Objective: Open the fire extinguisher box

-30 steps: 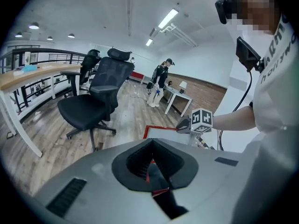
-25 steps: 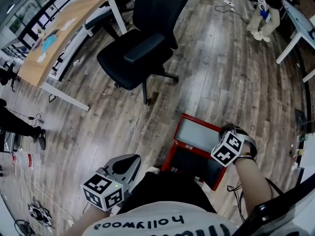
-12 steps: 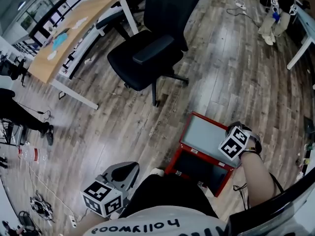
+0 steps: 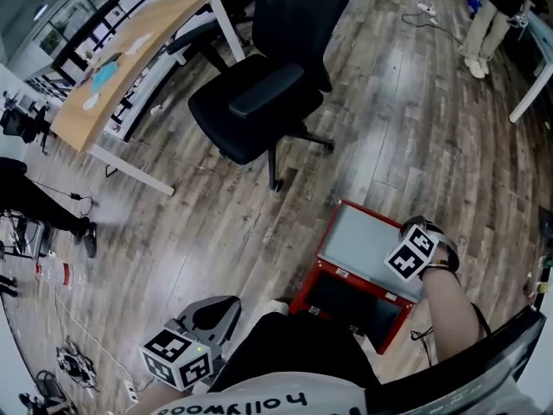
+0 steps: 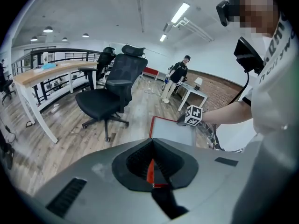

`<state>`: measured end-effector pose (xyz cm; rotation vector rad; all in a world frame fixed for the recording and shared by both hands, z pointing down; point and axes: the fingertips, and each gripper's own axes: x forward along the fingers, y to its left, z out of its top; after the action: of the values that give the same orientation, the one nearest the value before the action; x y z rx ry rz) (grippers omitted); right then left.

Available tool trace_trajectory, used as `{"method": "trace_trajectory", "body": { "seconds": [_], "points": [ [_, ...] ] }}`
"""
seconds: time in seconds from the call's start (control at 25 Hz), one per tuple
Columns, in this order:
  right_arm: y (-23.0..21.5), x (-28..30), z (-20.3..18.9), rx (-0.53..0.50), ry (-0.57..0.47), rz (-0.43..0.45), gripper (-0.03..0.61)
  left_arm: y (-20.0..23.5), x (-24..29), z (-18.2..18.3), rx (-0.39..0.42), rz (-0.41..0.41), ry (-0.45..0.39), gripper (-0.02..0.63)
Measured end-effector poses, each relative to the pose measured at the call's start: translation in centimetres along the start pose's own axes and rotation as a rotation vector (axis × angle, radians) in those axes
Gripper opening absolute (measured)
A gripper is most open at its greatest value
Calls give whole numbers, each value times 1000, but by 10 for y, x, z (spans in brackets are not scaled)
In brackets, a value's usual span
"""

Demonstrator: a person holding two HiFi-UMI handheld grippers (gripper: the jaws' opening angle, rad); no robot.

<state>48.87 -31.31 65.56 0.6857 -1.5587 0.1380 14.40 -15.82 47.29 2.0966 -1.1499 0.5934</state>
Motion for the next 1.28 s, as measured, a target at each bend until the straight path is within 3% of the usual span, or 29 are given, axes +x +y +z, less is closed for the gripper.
{"method": "trace_trajectory", "body": {
  "seconds": [0.36, 0.52, 0.76, 0.84, 1.04, 1.2, 1.28],
  "points": [
    [-4, 15, -3, -73, -17, -71, 54, 2, 12, 5, 1, -2, 4, 8],
    [-3, 10, 0, -75, 3, -57, 54, 6, 8, 6, -4, 9, 1, 6],
    [-2, 0, -2, 34, -58, 10, 63, 3, 4, 14, 5, 1, -22, 8],
    [-1, -7, -3, 46, -63, 11, 95, 4, 1, 15, 7, 1, -28, 8],
    [-3, -35, -10, 129, -82, -8, 101, 0, -9, 23, 21, -11, -64, 8],
    [-3, -77, -10, 245, -150, -25, 101, -4, -12, 32, 37, -60, -84, 8],
    [5, -108, 1, 318, -242, -8, 101, -6, -12, 36, 28, -92, -102, 8]
  ]
}}
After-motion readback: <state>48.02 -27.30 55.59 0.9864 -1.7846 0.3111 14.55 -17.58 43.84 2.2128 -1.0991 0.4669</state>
